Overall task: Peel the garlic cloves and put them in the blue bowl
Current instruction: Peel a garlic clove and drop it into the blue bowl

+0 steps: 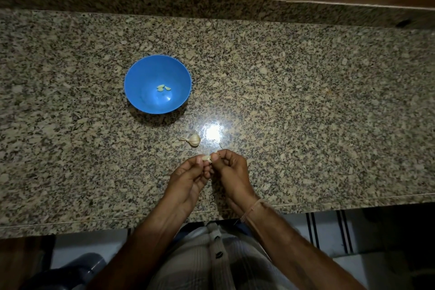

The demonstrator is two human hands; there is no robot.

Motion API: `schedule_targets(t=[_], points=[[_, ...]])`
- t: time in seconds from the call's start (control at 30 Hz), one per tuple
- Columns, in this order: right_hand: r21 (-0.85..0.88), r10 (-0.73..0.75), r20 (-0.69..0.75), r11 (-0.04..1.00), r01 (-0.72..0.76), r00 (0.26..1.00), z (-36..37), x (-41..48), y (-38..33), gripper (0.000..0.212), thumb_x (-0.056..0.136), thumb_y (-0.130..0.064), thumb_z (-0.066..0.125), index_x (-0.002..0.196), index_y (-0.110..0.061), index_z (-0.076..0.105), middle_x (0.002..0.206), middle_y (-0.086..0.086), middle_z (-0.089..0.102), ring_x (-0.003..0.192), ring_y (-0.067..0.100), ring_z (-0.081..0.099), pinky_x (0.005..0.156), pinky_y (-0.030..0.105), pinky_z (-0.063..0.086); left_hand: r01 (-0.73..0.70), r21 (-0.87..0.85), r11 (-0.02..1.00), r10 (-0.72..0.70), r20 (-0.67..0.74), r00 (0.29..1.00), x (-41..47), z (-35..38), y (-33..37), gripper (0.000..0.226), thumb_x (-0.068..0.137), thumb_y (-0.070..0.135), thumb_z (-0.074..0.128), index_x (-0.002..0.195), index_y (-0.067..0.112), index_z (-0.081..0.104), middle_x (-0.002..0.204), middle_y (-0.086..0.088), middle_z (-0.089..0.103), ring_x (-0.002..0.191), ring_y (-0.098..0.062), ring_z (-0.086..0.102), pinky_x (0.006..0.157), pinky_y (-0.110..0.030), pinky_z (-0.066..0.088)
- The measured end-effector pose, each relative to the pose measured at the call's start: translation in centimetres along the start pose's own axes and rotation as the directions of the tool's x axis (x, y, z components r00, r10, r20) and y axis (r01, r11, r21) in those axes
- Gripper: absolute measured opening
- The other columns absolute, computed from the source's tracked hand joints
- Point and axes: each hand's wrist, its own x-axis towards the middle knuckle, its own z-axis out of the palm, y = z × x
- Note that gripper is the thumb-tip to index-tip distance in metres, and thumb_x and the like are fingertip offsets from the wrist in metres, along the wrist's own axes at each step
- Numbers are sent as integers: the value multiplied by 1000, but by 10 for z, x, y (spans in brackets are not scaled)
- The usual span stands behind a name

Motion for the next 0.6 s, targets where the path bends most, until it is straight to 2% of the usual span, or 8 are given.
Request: schedule_targets(t=[0.1,0.17,0.23,0.3,0.33,0.4,0.47,0.6], points=[[-295,-155,-23,945,142,988,-5,2,5,13,97,-6,70,85,-5,72,80,10,76,75,23,72,72,34,62,-50,31,998,51,-20,999,3,-3,2,14,102,3,58,97,8,70,82,-4,76,77,-10,69,66,-18,59],[-410,-235,13,885,219,972,-7,1,9,12,94,-2,71,88,-11,76,84,2,76,82,16,73,76,28,61,-116,130,985,122,-32,992,6,-9,4,9,101,9,63,101,7,71,87,-7,76,79,-11,70,70,-21,59],[-505,-318,68,807,307,946,-8,0,10,28,91,9,66,102,-14,79,99,-6,75,95,4,69,86,20,56,-189,273,943,206,-34,978,8,-11,3,12,99,15,68,105,5,73,87,-8,76,78,-11,69,71,-23,57],[-576,-389,94,729,369,916,-8,0,11,39,92,8,63,117,-18,78,112,-10,73,108,5,64,95,18,51,-246,369,896,282,-45,958,9,-12,2,13,98,16,70,104,6,74,85,-7,76,77,-10,68,69,-24,54],[-579,-414,94,717,388,905,-10,1,10,36,95,2,65,120,-21,77,114,-12,73,110,7,63,95,18,49,-269,401,876,312,-45,949,9,-12,2,11,98,15,70,103,7,75,84,-6,76,77,-10,68,69,-25,53],[-463,-379,102,800,381,920,-10,0,4,24,97,-8,69,116,-20,78,109,-11,76,107,10,68,93,22,53,-310,456,834,361,-26,932,8,-10,1,9,98,14,70,100,8,77,85,-8,78,80,-13,70,69,-27,52],[-316,-273,112,902,295,955,-9,-1,-2,15,96,-6,72,107,-14,79,101,-3,80,99,15,75,89,30,60,-341,500,796,398,-8,917,8,-9,1,8,97,11,71,97,9,78,87,-9,79,81,-16,73,69,-26,53],[-209,-144,52,966,152,988,-7,5,-5,9,91,-2,77,95,-10,78,91,7,79,92,31,76,86,45,64,-313,482,819,367,-20,930,7,-9,0,8,96,9,71,98,11,79,89,-10,80,84,-18,73,70,-28,53]])
